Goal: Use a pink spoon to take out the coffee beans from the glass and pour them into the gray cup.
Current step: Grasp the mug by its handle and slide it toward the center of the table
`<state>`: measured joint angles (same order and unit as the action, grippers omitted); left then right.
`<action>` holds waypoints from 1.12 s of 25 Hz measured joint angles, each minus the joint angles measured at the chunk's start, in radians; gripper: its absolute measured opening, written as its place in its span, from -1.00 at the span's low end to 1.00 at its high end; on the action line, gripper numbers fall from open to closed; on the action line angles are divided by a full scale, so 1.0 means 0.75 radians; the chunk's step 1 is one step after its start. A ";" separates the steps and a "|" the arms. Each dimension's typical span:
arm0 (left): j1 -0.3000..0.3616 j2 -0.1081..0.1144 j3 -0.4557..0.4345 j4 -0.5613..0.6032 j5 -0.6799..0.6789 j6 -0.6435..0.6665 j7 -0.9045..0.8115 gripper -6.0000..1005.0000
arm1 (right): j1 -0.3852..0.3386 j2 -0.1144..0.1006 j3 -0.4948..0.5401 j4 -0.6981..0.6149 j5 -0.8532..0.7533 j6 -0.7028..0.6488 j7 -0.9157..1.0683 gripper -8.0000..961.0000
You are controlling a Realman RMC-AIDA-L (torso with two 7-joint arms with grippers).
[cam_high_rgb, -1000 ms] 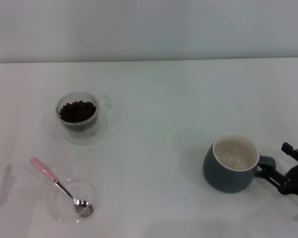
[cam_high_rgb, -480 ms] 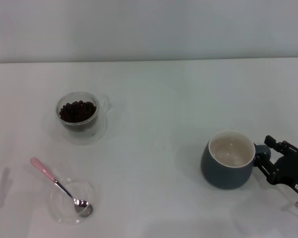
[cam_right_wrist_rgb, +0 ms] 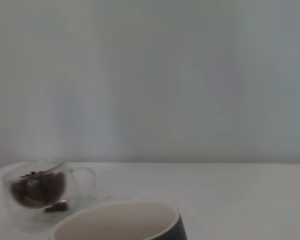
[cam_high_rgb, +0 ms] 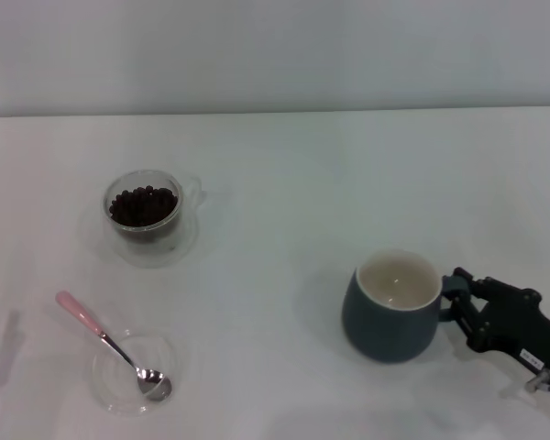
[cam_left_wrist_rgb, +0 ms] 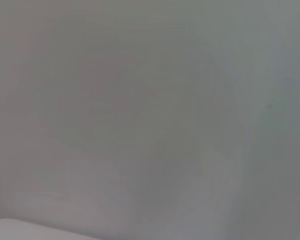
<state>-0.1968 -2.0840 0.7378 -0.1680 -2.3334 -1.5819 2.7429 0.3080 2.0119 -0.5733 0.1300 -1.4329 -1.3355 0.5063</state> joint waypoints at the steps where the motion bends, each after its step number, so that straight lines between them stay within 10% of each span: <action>1: 0.000 -0.001 0.000 -0.001 0.000 0.002 0.000 0.77 | 0.005 0.000 0.000 0.003 -0.017 -0.001 0.008 -0.45; 28: 0.012 -0.003 0.000 -0.003 0.003 -0.004 0.000 0.77 | 0.229 0.021 0.034 0.199 -0.194 0.062 -0.124 -0.60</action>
<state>-0.1881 -2.0863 0.7379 -0.1703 -2.3310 -1.5847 2.7428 0.4795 2.0277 -0.5475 0.2795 -1.5788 -1.2888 0.4132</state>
